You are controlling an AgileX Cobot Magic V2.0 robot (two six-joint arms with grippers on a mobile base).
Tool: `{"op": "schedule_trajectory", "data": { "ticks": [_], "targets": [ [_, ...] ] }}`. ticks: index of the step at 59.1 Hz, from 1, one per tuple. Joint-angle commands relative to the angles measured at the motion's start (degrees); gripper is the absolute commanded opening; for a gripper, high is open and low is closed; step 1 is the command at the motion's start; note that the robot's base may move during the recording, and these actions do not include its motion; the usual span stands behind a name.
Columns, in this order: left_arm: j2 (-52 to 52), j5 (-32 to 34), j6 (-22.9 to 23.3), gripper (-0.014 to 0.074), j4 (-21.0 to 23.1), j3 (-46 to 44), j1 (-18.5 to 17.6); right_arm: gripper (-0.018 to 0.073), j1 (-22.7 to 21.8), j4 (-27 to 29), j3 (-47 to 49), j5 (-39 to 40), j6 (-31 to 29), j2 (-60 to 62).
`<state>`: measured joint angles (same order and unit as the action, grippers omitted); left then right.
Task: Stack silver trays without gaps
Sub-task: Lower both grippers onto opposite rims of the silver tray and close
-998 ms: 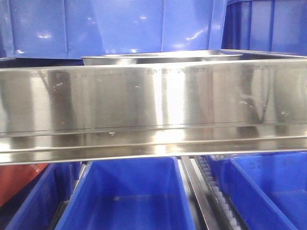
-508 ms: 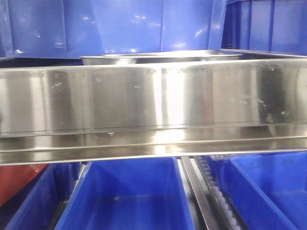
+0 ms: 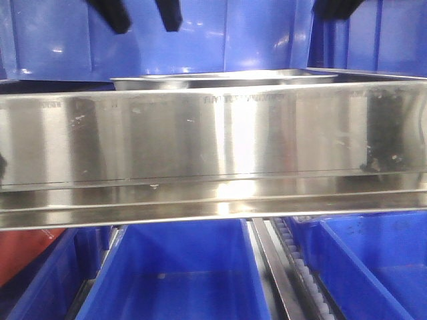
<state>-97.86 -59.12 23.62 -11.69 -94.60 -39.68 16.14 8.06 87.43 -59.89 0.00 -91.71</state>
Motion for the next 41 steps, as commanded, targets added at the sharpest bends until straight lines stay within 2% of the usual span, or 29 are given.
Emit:
{"op": "schedule_trajectory", "data": {
  "ticks": [1, 9, 16, 31, 35, 41],
  "targets": [
    [-0.23, 0.39, 2.21, 0.0454, -0.63, -0.51, 1.67, -0.0077, -0.03, -0.82, 0.52, 2.6, 0.0, -1.0],
    [-0.23, 0.74, 2.5, 0.047, -0.41, -0.51, 3.92, -0.0077, -0.03, -0.82, 0.52, 4.53, 0.0, -2.3],
    [-0.23, 0.89, 2.5, 0.0466, 2.02, -0.51, 5.61, -0.0075, -0.03, -0.82, 0.52, 4.88, 0.0, -3.12],
    [-0.62, 2.28, 2.5, 0.0466, 2.49, 0.22, 5.75, -0.0061, -0.03, -0.82, 0.52, 5.01, 0.0, -4.28],
    [-1.24, 2.28, 2.5, 0.0466, 2.48, 0.22, 5.75, -0.0009, -0.03, -0.82, 0.52, 5.32, 0.0, -4.28],
    [-2.64, 1.43, 2.5, 0.0466, 2.51, 0.22, 5.75, 0.019, -0.03, -0.82, 0.52, 5.89, 0.0, -4.28]
  ]
}}
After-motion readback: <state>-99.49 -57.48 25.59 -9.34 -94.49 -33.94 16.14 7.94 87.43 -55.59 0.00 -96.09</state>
